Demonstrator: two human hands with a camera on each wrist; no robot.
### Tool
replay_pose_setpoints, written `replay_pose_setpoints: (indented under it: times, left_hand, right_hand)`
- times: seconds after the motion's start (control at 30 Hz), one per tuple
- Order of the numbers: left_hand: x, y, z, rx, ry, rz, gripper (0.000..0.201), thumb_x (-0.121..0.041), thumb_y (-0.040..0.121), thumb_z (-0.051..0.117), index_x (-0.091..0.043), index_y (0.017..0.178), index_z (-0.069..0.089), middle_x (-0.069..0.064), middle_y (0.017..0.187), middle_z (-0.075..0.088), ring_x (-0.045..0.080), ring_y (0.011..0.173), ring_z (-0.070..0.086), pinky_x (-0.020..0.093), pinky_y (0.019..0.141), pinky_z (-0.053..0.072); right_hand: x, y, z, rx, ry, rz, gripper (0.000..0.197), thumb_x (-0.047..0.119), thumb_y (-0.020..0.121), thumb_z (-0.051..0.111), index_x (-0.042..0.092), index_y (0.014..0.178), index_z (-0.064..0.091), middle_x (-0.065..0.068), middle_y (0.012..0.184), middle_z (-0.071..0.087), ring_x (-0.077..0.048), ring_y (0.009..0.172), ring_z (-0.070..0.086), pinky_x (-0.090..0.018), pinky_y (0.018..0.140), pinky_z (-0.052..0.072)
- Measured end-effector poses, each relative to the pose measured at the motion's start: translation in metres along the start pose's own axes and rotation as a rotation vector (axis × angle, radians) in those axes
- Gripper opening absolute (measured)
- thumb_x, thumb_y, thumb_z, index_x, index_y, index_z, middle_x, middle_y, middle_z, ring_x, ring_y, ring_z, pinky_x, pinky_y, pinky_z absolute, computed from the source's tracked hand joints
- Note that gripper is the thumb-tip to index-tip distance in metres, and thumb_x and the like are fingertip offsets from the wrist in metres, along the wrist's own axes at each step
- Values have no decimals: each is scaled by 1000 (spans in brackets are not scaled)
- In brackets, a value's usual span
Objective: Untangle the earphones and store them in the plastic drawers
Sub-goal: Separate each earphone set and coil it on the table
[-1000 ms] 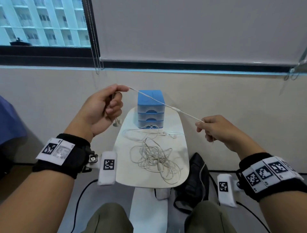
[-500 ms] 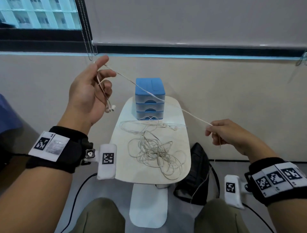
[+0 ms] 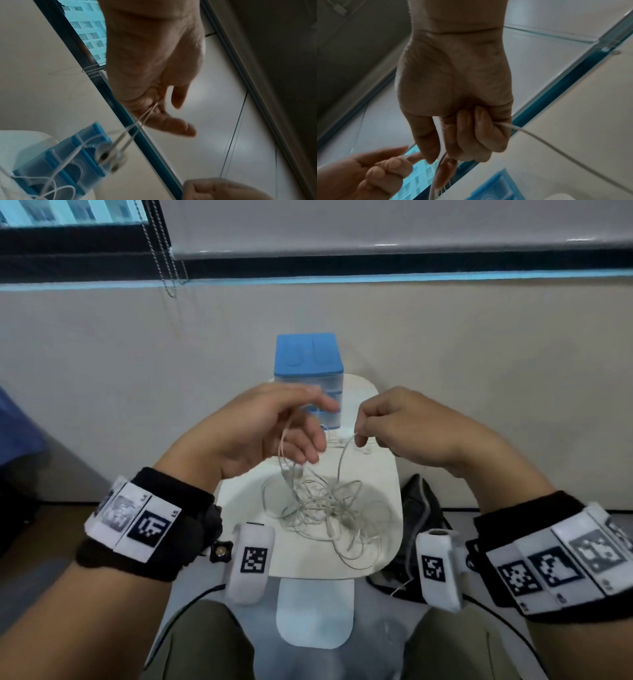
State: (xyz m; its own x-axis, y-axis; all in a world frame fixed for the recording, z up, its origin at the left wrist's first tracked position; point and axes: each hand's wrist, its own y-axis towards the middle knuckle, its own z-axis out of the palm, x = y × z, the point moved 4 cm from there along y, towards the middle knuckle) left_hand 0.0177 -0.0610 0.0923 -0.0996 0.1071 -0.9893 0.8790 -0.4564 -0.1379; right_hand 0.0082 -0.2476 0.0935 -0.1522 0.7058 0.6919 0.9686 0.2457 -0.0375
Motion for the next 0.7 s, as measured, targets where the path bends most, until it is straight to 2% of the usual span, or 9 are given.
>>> replay_pose_setpoints:
  times: [0.1,0.17,0.23,0.3,0.37,0.43,0.5,0.6,0.7]
  left_hand:
    - [15,2,18,117,10,-165,40,-40,109,40,-9,123,61,28,90,74,30,68,75,27,58,61]
    - [23,9,24,126,-49,-178,41,-39,110,38,-7,120,63,23,96,76,32,78,76,33,70,63]
    - [28,19,25,49,-125,-122,34,-27,110,43,-4,118,67,16,95,74,29,76,73,38,76,62]
    - [30,29,20,-64,-144,-53,26,-11,106,50,-3,123,67,13,91,72,22,72,69,31,70,58]
    - [29,35,11,-165,-218,-21,31,3,103,47,1,129,64,4,75,66,12,58,61,21,56,54]
    - [23,35,-4,-228,-288,-21,38,9,100,39,3,129,62,-1,66,51,5,43,40,15,40,38]
    - [16,31,-21,-238,-289,-27,38,6,101,36,1,128,61,-3,68,42,2,39,25,14,33,23]
    - [7,22,-46,-228,-208,-44,32,-9,106,42,-1,131,60,-5,64,39,2,40,21,14,33,18]
    - [4,12,-63,-274,-65,-48,35,-14,105,51,1,135,58,-6,62,36,4,44,22,15,36,18]
  right_hand:
    - [2,3,11,-38,34,-46,23,23,98,60,15,80,71,10,62,56,-8,56,48,-29,61,38]
    - [7,2,21,11,32,-109,21,24,97,63,15,79,69,11,56,56,-3,49,47,-28,59,38]
    - [12,-2,30,102,2,-170,11,21,97,66,18,89,72,11,61,61,0,48,51,-24,57,42]
    - [13,-8,37,227,-24,-210,15,15,96,66,20,110,71,5,75,68,-3,52,58,-22,56,47]
    - [5,-14,37,286,-39,-218,26,11,95,65,22,119,68,0,85,70,-10,57,65,-24,57,50]
    - [-9,-17,28,245,15,-182,19,9,97,65,18,113,71,-3,82,71,-13,59,65,-26,60,51]
    - [-31,-18,12,162,82,-102,10,10,99,64,10,100,74,-4,72,68,-16,60,61,-24,59,50]
    - [-69,-21,-12,36,89,30,20,15,100,62,10,85,74,-1,62,58,-15,61,53,-26,63,46]
    - [-97,-22,-28,-170,113,169,28,29,101,63,9,81,68,4,60,52,-19,63,49,-33,68,44]
